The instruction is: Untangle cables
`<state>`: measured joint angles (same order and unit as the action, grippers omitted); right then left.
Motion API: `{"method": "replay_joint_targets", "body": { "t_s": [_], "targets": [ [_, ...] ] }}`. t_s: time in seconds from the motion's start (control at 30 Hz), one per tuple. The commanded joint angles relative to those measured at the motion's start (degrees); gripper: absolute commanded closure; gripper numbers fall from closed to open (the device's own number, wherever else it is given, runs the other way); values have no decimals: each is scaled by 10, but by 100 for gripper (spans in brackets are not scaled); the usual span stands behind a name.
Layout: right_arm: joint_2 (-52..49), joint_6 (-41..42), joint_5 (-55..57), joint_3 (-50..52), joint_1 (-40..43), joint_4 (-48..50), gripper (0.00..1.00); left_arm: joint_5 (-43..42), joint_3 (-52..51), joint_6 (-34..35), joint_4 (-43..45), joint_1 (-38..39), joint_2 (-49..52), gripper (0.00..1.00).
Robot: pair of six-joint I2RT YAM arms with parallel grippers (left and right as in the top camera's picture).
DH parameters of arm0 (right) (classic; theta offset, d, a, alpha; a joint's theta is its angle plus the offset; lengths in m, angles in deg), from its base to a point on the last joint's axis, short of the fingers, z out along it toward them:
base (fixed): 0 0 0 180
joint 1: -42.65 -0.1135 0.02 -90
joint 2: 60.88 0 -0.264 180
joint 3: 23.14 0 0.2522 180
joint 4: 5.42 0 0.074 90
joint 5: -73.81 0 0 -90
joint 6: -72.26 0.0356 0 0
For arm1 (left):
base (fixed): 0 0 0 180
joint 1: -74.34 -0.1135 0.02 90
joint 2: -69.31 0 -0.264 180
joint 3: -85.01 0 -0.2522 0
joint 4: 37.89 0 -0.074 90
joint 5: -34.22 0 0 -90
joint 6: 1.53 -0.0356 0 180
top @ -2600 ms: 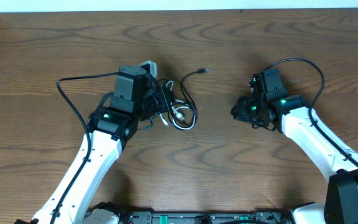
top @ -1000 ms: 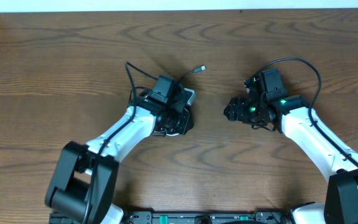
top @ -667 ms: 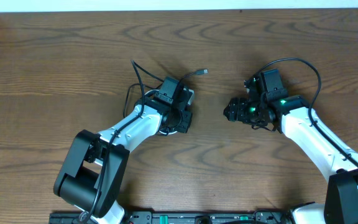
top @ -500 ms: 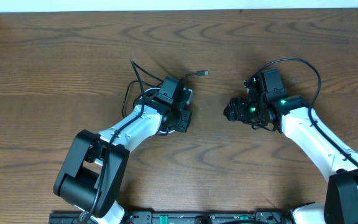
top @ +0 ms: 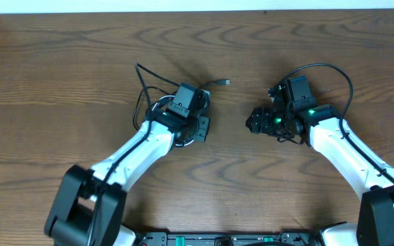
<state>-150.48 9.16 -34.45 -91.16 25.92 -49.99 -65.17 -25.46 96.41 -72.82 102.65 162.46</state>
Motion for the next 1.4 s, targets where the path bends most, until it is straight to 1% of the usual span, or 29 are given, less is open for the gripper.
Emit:
{"method": "replay_joint_targets", "body": {
  "t_s": [0.0, 0.1, 0.3, 0.6, 0.73, 0.77, 0.83, 0.93, 1.07, 1.2, 1.27, 1.37],
  "targets": [
    [-4, -13, 1, 4, 2, -1, 28, 45, 6, -10, -5, 1, 4, 71],
    [-4, -13, 1, 4, 2, -1, 28, 45, 5, -34, -6, 1, 33, 71],
    [-4, -13, 1, 4, 1, -1, 28, 20, 6, -34, -6, 1, 87, 71],
    [-4, -13, 3, 4, 1, 0, 28, 19, 6, -34, -6, 1, 91, 80],
    [-4, -13, 3, 4, 1, 0, 27, 15, 6, -34, -10, 3, 91, 81],
    [-4, -13, 3, 4, 1, 1, 27, 15, 6, -34, -11, 5, 91, 87],
    [-4, -13, 3, 4, 2, 2, 27, 15, 6, -36, -12, 9, 91, 92],
    [-4, -13, 3, 4, 2, 4, 28, 6, 14, -36, -20, 12, 83, 93],
    [-3, -15, -23, 3, 2, 13, 30, -48, 52, -26, -55, 10, 28, 93],
    [8, -68, -106, -7, 3, 29, 40, -84, 90, 28, -60, 10, -73, 93],
    [21, -98, -153, -21, 3, 30, 40, -97, 99, 58, -53, 10, -133, 93],
    [42, -113, -191, -36, 5, 30, 37, -97, 99, 85, -47, 10, -196, 93]
  ]
}}
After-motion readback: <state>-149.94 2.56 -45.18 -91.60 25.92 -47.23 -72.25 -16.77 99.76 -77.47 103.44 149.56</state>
